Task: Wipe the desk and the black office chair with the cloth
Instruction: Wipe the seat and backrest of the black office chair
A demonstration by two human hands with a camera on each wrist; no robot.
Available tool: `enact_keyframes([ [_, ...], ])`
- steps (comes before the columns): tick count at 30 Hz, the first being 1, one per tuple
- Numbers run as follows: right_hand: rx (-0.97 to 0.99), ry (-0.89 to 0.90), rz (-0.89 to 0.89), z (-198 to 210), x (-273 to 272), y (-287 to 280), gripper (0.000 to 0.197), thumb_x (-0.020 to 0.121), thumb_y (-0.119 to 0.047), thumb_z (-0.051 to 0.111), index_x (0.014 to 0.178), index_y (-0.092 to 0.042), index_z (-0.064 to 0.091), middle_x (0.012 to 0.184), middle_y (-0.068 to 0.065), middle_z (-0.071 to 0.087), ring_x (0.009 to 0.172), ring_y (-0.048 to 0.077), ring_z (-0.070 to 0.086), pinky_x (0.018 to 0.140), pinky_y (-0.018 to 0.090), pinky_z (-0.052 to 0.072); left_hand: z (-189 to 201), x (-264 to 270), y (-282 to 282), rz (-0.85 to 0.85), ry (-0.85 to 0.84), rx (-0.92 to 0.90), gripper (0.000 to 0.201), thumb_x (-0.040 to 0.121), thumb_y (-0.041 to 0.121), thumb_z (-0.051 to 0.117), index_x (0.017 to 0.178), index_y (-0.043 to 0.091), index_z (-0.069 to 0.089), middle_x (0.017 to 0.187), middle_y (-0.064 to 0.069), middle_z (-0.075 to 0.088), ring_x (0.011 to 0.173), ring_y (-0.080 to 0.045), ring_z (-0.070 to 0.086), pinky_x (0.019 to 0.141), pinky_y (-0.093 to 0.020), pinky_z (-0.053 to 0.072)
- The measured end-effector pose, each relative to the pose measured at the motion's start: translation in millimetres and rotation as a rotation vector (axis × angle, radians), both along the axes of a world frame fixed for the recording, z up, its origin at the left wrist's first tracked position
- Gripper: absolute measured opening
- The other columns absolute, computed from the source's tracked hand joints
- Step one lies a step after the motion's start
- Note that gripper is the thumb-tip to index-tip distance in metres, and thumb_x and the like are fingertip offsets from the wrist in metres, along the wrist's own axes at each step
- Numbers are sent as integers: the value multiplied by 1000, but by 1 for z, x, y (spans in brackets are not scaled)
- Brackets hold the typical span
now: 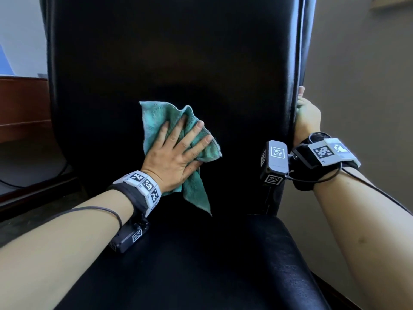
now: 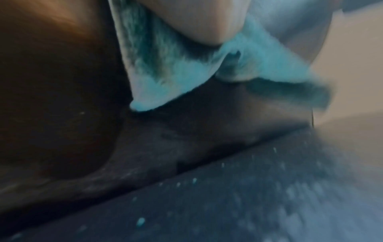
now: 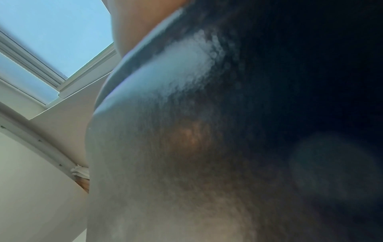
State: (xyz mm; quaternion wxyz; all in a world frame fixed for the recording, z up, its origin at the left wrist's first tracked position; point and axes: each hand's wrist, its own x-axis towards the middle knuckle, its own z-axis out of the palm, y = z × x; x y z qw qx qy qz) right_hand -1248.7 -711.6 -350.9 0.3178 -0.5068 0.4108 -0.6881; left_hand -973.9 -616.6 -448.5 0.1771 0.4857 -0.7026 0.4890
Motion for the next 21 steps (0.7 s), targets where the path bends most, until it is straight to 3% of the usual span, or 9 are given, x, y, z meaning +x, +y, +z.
enact_keyframes([
  [2,-16,42,-19,0,0,0,39,103,-34,41,99,-6,68,91,-9,56,86,5,57,57,1,35,1,4,3,-13,-13,-16,56,101,51,12,152,28,13,158,-5,13,145,-36,8,118,-49,-4],
  [5,-44,13,-109,5,0,8,30,97,-31,53,71,-19,63,74,-5,59,78,14,52,71,25,42,6,2,11,-19,0,-7,58,100,52,20,152,30,9,160,-3,11,146,-31,7,118,-42,3],
  [8,-97,67,-518,19,3,38,19,92,-26,50,104,-22,64,102,-8,64,99,13,54,88,23,40,14,4,17,-47,11,38,60,98,54,22,152,32,8,160,-2,8,147,-28,6,118,-42,8],
  [10,-475,61,-664,32,23,71,25,84,-20,52,108,-15,60,107,-5,58,103,16,49,92,27,38,17,2,20,-122,61,71,58,99,52,22,152,33,12,161,0,8,148,-25,4,116,-39,15],
  [13,-1021,364,-474,32,76,110,20,79,-7,59,98,-3,59,104,4,54,97,21,48,86,39,42,22,3,25,-295,152,159,52,100,44,30,150,31,23,160,0,13,145,-24,20,107,-36,35],
  [15,-1112,606,-235,19,108,126,14,80,-2,58,93,0,59,98,11,55,93,23,48,78,40,45,29,9,31,-349,164,153,49,97,34,39,145,23,32,155,-9,24,121,-32,52,81,-38,54],
  [17,-1138,836,-22,1,128,130,7,84,-1,54,90,3,56,91,15,53,84,26,48,69,39,44,39,18,38,-367,193,127,49,92,30,42,138,18,29,148,-12,20,90,-41,62,53,-39,55],
  [19,-1095,961,118,-12,140,125,7,90,-2,49,96,1,48,94,16,51,83,23,47,68,35,44,47,33,46,-378,286,142,56,89,28,56,134,20,24,153,-8,5,105,-42,59,65,-47,57],
  [21,-969,971,169,-17,148,120,15,93,-7,47,106,-3,40,107,14,47,89,18,46,72,30,45,50,53,58,-425,475,109,70,75,24,78,124,14,30,154,-18,9,132,-21,37,98,-43,49],
])
